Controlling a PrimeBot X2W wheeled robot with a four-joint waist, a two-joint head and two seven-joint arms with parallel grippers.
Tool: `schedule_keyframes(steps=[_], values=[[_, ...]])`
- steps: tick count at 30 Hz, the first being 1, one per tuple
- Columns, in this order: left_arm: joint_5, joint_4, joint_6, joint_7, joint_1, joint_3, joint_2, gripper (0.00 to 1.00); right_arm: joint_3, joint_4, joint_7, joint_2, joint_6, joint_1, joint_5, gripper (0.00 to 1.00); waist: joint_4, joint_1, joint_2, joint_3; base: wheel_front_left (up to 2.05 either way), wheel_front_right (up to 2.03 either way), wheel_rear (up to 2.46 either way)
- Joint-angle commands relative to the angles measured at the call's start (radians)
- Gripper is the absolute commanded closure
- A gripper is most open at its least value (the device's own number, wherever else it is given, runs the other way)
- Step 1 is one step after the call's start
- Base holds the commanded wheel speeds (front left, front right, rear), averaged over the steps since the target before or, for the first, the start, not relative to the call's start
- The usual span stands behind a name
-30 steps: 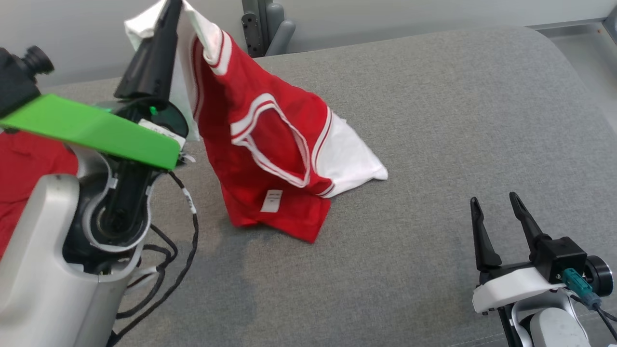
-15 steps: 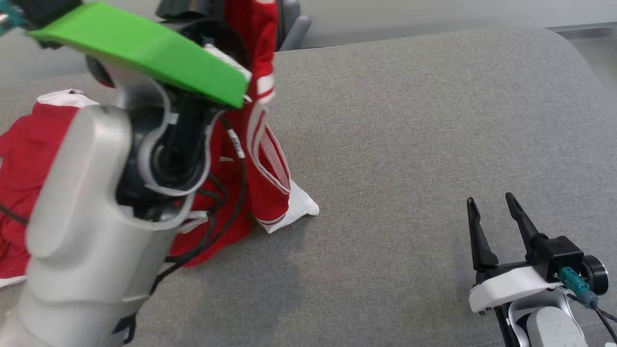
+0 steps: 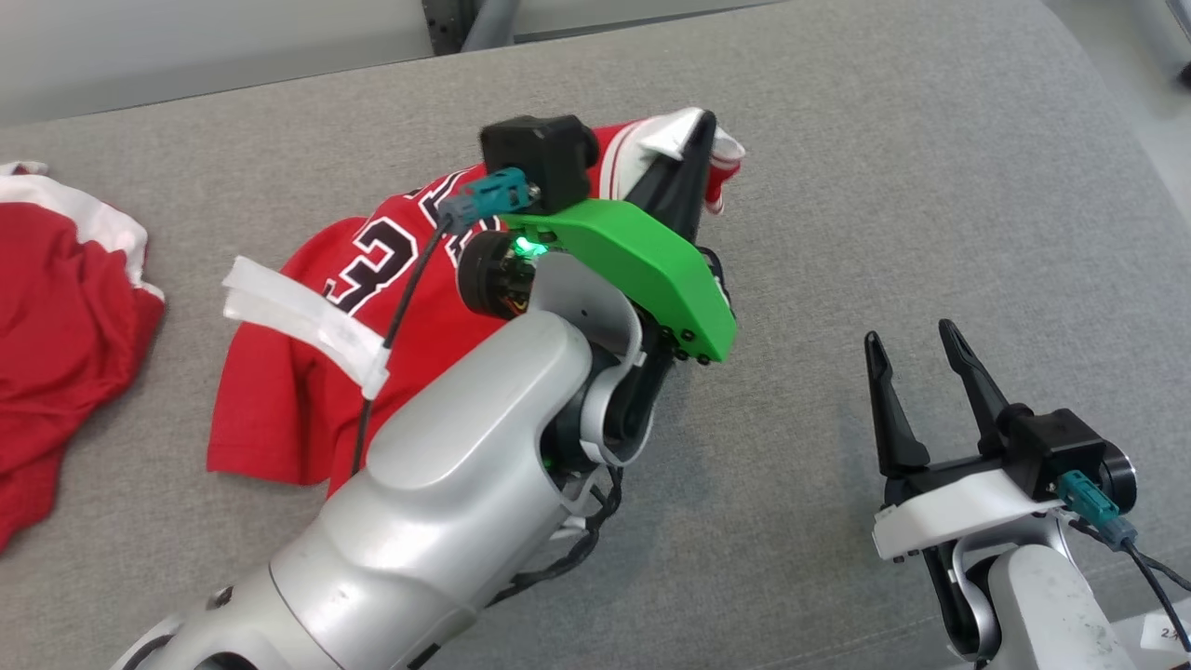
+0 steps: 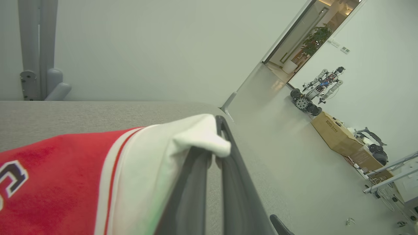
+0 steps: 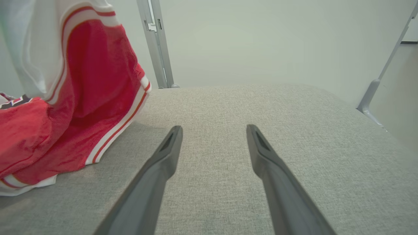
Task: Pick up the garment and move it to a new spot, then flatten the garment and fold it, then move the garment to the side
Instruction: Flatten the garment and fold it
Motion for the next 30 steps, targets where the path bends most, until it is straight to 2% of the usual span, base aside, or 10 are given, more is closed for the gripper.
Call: schedule_keyframes(steps=[1, 8, 12, 13, 14, 15, 16, 23, 30], values=[[-0.035, 0.007, 0.003, -0.02, -0.032, -0.055, 0.001, 1.0, 0.008, 0.003, -0.003, -0.003, 0.0, -0.02, 0.015, 0.0, -0.066, 0.0, -0.0001, 0.056, 0.0, 0.0, 0.0], [-0.158, 0.012, 0.026, -0.083, -0.091, -0.238, 0.001, 1.0, 0.034, 0.009, -0.003, -0.003, 0.0, -0.04, 0.056, 0.0, -0.148, 0.0, -0.0001, 0.098, 0.0, 0.0, 0.0], [-0.208, 0.023, 0.027, -0.108, -0.103, -0.297, 0.001, 1.0, 0.041, 0.012, -0.003, -0.003, 0.0, -0.045, 0.067, 0.0, -0.175, 0.0, -0.0001, 0.108, 0.0, 0.0, 0.0], [-0.227, 0.028, 0.023, -0.115, -0.102, -0.307, 0.001, 0.89, 0.043, 0.012, -0.003, -0.003, 0.0, -0.047, 0.068, 0.0, -0.182, 0.0, -0.0001, 0.111, 0.0, 0.0, 0.0], [-0.251, 0.035, 0.022, -0.116, -0.099, -0.319, 0.001, 0.56, 0.044, 0.012, -0.003, -0.003, 0.0, -0.047, 0.072, 0.0, -0.189, 0.0, -0.0001, 0.113, 0.0, 0.0, 0.0], [-0.267, 0.043, 0.021, -0.113, -0.102, -0.332, 0.001, 0.03, 0.04, 0.011, -0.003, -0.003, 0.0, -0.045, 0.072, 0.0, -0.193, 0.0, -0.0001, 0.113, 0.0, 0.0, 0.0], [-0.28, 0.047, 0.016, -0.116, -0.108, -0.341, 0.001, 0.0, 0.037, 0.01, -0.003, -0.003, 0.0, -0.043, 0.074, 0.0, -0.196, 0.0, -0.0001, 0.114, 0.0, 0.0, 0.0], [-0.376, 0.027, 0.003, -0.071, -0.104, -0.392, 0.0, 0.0, 0.019, 0.007, -0.003, -0.003, 0.0, -0.024, 0.067, 0.0, -0.193, 0.0, -0.0001, 0.107, 0.0, 0.0, 0.0], [-0.357, -0.042, -0.036, -0.049, -0.075, -0.41, 0.001, 0.0, -0.003, 0.005, -0.003, -0.003, 0.0, -0.019, 0.048, 0.0, -0.158, 0.0, -0.0001, 0.084, 0.0, 0.0, 0.0]])
